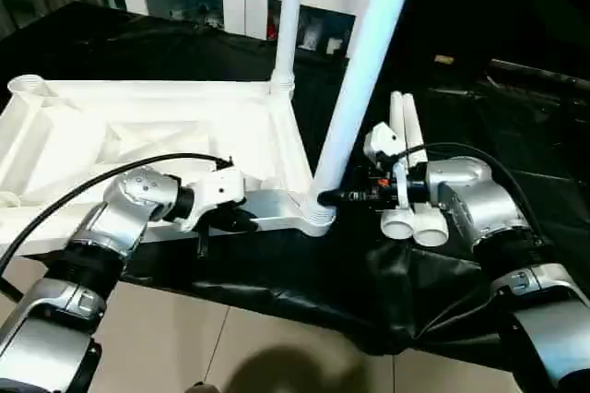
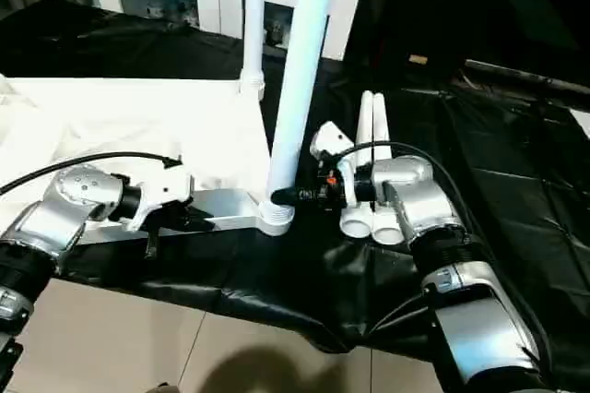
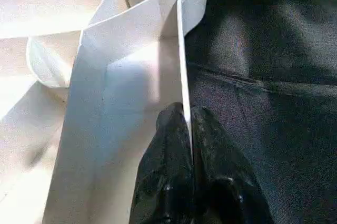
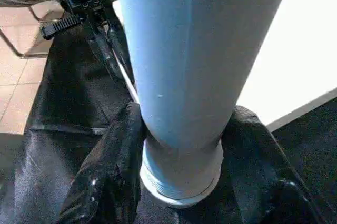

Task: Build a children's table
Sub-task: Insert table leg to table base

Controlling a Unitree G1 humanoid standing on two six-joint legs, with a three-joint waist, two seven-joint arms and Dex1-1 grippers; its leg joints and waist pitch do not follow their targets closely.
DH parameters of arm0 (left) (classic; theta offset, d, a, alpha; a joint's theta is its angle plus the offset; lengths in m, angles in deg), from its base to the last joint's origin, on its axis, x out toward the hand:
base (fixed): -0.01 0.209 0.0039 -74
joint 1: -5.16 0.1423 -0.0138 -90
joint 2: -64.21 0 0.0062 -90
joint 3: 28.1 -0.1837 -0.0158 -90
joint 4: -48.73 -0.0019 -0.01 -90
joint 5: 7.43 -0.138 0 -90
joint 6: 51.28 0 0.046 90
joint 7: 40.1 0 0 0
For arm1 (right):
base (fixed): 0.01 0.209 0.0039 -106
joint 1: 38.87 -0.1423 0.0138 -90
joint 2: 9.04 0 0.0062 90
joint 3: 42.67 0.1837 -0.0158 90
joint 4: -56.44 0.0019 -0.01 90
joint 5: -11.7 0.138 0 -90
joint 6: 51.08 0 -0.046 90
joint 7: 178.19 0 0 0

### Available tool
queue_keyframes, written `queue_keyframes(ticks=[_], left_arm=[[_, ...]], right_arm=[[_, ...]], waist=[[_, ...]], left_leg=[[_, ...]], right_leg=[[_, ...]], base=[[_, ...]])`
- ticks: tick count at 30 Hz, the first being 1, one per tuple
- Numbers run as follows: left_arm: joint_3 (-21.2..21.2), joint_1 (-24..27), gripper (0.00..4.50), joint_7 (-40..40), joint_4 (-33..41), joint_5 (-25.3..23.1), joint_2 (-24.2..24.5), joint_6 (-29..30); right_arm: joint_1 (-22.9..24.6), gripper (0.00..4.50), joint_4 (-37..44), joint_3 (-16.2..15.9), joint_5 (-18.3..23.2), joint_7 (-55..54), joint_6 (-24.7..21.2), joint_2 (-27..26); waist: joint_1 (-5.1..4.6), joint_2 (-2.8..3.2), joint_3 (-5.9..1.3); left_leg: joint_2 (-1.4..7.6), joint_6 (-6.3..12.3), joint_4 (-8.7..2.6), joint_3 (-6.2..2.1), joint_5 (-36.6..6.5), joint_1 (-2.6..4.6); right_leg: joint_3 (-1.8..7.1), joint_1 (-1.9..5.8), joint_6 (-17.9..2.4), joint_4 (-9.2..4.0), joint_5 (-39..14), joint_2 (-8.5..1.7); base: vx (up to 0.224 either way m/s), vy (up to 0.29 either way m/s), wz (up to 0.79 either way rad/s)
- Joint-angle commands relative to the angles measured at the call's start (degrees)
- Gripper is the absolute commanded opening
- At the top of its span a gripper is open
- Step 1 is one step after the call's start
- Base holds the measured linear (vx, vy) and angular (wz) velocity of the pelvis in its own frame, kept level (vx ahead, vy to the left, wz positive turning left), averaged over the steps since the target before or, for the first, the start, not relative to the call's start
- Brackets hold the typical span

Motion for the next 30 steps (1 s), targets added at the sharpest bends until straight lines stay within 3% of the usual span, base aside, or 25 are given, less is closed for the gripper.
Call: queue_keyframes(ticks=[1, 6, 14, 19, 21, 27, 30], left_arm=[[-0.64, -1.42, 0.00, -0.60, 1.28, 0.02, -0.75, -1.84], [-0.61, -1.71, 0.00, -0.67, 0.82, 0.02, -0.76, -2.10], [-0.73, -2.76, 0.00, -1.17, -0.83, -0.14, -0.94, -2.66], [-0.77, -3.25, 0.00, -1.52, -1.56, -0.13, -1.19, -2.67], [-0.76, -3.31, 0.00, -1.63, -1.68, -0.16, -1.21, -2.68], [-0.52, -3.16, 0.00, -0.71, -2.33, -0.32, -1.44, -2.22], [0.16, -4.02, 0.00, 2.72, -4.56, -1.01, -2.46, 0.01]], right_arm=[[3.07, 1.84, -3.46, -3.37, -3.24, -0.85, -0.13, -0.41], [5.62, 1.84, -2.93, -3.43, -3.66, -1.95, 1.06, -0.75], [5.77, 1.84, -5.07, -1.28, -3.20, -6.59, 2.32, -2.54], [6.36, 1.84, -6.60, -0.48, -3.24, -9.76, 3.47, -3.77], [6.81, 1.84, -6.48, -0.52, -3.38, -10.23, 3.80, -3.95], [7.33, 1.83, -7.07, 0.67, -3.75, -14.51, 4.94, -5.51], [6.42, 1.83, -9.92, 2.74, -4.15, -22.32, 5.78, -7.75]], waist=[[0.00, 1.09, -3.80], [-0.06, 1.16, -3.64], [-0.19, 1.51, -3.77], [-0.56, 1.60, -3.48], [-0.95, 1.59, -3.28], [-1.25, 1.58, -3.20], [-1.55, 1.46, -2.84]], left_leg=[[1.63, 2.41, -3.13, 0.10, -2.22, 0.19], [1.70, 1.15, -3.41, 0.03, -4.95, 0.39], [1.66, 0.75, -3.42, -0.03, -4.98, 0.41], [1.67, -0.52, -3.75, -0.19, -8.27, 0.42], [1.71, -1.23, -3.95, -0.33, -10.55, 0.47], [1.67, -1.11, -4.00, -0.27, -10.75, 0.61], [1.63, -1.96, -4.23, -0.37, -13.46, 0.75]], right_leg=[[3.70, 3.48, -14.06, -3.33, 7.26, -4.96], [3.75, 3.44, -13.09, -3.89, 3.07, -5.07], [3.75, 3.45, -13.74, -3.73, 4.99, -4.97], [3.69, 3.36, -12.65, -4.44, -1.83, -5.13], [3.73, 3.21, -11.58, -5.02, -6.90, -5.16], [3.84, 2.95, -11.99, -5.00, -6.40, -5.08], [3.84, 2.73, -10.83, -5.56, -12.67, -5.25]], base=[[0.000, 0.000, 0.00], [0.000, 0.000, 0.00], [0.000, 0.000, 0.00], [0.000, 0.000, 0.00], [0.000, 0.000, 0.00], [0.000, 0.000, 0.00], [0.000, 0.000, 0.00]])
